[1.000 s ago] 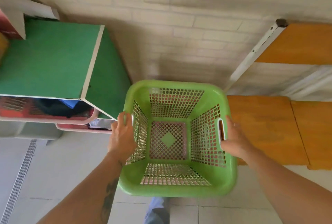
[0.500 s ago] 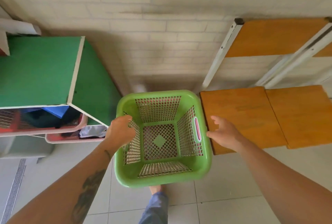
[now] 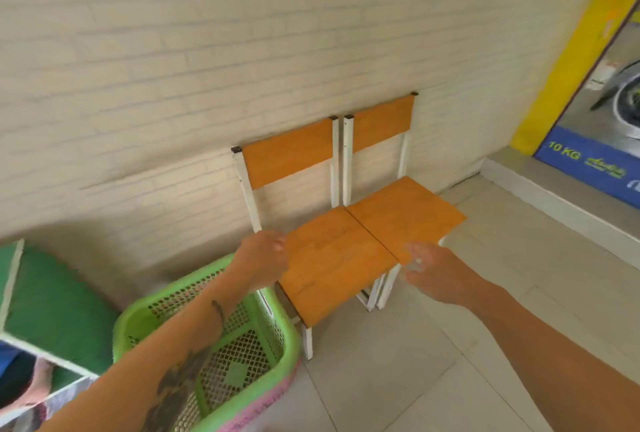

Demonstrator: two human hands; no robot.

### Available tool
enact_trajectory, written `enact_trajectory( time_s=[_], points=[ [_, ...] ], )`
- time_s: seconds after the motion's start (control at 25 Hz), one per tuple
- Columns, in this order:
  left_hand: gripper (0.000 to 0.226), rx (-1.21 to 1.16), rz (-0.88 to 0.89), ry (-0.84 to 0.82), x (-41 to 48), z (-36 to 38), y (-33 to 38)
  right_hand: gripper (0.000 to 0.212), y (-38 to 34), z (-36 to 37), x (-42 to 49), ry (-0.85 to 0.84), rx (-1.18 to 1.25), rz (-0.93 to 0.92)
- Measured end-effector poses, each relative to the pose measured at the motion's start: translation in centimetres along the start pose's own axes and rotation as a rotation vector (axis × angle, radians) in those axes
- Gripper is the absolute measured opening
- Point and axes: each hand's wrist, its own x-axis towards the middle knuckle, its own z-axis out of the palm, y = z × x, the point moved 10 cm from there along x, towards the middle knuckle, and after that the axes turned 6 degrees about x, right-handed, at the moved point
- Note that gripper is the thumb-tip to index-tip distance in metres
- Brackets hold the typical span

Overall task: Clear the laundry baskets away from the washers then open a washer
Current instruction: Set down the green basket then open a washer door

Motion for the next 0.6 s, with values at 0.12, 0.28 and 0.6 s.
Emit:
enact_trajectory(
  time_s=[0.12, 0.28, 0.6],
  points=[
    [0.039, 0.053, 0.197, -0.066, -1.2, 3.8, 12.6, 0.055, 6.0, -9.0, -5.9, 0.157, -0.038, 0.074],
    [0.036, 0.108, 0.402, -0.141, -2.6, 8.9, 26.6, 0.065, 12.9, -19.3, -13.1, 0.345, -0.026, 0.168],
    [0.031, 0.043, 0.642, -0.22, -1.7, 17.1, 47.8, 0.063, 22.9, -35.0, -20.0, 0.613, -0.056, 0.283]
  ],
)
